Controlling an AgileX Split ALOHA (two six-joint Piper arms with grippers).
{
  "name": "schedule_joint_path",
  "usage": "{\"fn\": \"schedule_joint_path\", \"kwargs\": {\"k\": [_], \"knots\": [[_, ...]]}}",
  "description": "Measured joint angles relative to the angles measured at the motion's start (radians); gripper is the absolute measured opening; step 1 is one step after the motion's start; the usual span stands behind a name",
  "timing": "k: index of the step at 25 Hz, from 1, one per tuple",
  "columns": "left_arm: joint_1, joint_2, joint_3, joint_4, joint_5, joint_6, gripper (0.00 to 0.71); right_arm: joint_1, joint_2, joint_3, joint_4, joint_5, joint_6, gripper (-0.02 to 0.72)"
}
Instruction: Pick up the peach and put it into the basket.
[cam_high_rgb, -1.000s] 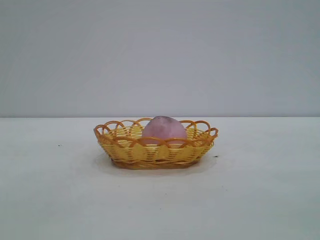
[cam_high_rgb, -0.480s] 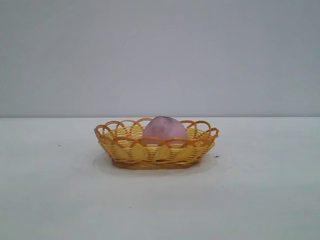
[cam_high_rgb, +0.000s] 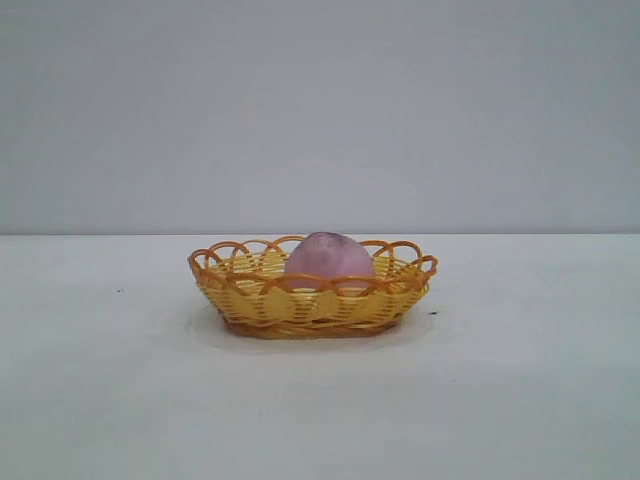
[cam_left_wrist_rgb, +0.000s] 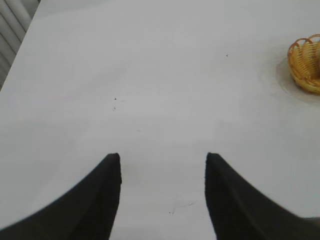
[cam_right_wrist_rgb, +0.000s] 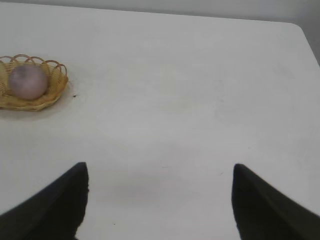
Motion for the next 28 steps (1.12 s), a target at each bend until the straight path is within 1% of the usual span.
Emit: {"fn": "schedule_joint_path", "kwargs": {"k": [3,7,28], "knots": [[-0.002,0.0,0.0,0.0,0.0,0.0,0.372,0.0,0.0,0.0,0.0,0.0,0.0,0.538],[-0.026,0.0,0.0,0.0,0.0,0.0,0.372,0.0,0.0,0.0,0.0,0.0,0.0,0.538],[-0.026,0.0,0.0,0.0,0.0,0.0,0.372,0.0,0.0,0.0,0.001,0.0,0.0,0.538]]}}
